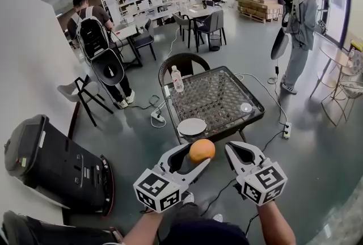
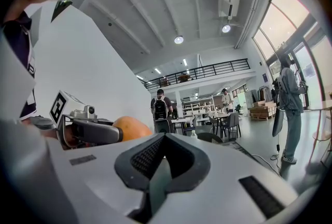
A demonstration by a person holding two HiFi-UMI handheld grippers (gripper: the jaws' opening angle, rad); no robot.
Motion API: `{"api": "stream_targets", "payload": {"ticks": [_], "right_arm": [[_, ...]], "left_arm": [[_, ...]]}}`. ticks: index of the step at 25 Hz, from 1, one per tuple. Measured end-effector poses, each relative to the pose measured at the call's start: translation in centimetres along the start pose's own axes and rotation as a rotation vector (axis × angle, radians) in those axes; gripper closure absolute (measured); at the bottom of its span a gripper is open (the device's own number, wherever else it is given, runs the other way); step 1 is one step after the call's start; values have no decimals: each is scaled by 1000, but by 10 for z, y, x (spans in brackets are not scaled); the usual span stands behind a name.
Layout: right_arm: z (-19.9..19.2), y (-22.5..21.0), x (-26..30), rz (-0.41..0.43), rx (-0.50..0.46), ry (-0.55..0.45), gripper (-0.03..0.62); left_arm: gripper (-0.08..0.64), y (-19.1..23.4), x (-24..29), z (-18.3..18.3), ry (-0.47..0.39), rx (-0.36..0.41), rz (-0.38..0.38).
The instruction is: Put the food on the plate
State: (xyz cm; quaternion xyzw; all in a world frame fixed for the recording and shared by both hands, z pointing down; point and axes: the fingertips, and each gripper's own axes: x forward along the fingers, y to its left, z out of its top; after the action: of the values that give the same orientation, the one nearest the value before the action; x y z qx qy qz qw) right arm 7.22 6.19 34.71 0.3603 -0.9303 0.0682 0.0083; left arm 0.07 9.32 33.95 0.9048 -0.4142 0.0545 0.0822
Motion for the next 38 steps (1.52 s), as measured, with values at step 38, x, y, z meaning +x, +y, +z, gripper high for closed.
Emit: {"api": "stream_targets", "payload": {"ticks": [38], "right_arm": [[-19,-104,199,-51,12,163,586]], "left_arm": [[291,214,115,-15,55,-142,-53]]}}
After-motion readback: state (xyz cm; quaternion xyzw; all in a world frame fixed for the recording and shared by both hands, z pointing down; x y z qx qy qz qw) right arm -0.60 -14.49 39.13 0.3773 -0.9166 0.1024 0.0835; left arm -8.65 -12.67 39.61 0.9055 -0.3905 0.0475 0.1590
